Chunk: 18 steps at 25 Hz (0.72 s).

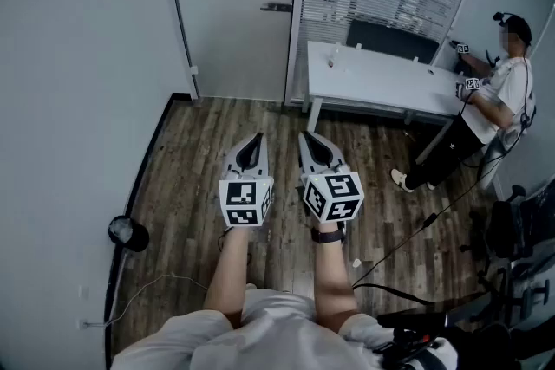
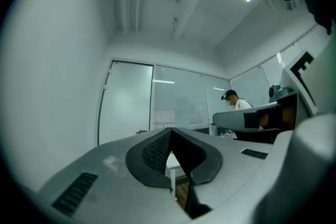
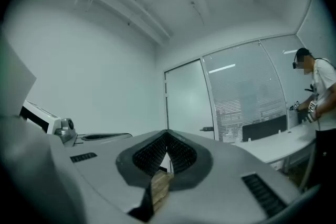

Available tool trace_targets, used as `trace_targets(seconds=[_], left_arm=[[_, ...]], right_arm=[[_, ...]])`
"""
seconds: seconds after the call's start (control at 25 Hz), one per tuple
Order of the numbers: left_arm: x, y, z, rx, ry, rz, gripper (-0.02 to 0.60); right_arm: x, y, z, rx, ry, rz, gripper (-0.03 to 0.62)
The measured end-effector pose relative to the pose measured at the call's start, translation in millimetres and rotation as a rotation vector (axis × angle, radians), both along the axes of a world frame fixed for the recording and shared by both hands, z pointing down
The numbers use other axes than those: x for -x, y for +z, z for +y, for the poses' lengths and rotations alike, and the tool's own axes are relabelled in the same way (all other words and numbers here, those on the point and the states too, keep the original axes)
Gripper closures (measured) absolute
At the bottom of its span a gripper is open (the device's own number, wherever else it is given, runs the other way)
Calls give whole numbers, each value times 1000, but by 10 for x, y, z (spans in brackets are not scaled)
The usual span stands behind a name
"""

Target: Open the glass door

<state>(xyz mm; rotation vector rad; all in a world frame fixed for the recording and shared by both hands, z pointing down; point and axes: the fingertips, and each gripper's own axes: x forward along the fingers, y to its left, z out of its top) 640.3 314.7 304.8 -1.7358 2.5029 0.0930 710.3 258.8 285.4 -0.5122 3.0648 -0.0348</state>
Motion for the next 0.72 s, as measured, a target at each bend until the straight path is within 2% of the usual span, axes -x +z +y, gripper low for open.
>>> trace_targets(seconds=[0.16,0.32,0.44,0.52,0.64,0.72], left_arm=[[-80,-16,-106,-14,10,-1,580],[-255,60,-136,16,13,-7,580],[-383,8,-161,-3,11,-8,580],[-431,-57,-156,-19,-1,-16,580],[-436,-72,-146,6,-23,-39,580],[-388,-73,-83,-6,-42,-46,580]], right_arm=[[-73,-20,-90,-24,7,4,594],[-188,90,-83,12,-11,44,594],[-277,87,-76,11,-39,62,594],[-326,55,-91,11,-49,51,594],[-312,56,-113,18,-66,35,594],[-281,30,-83,10,-72,-14,594]])
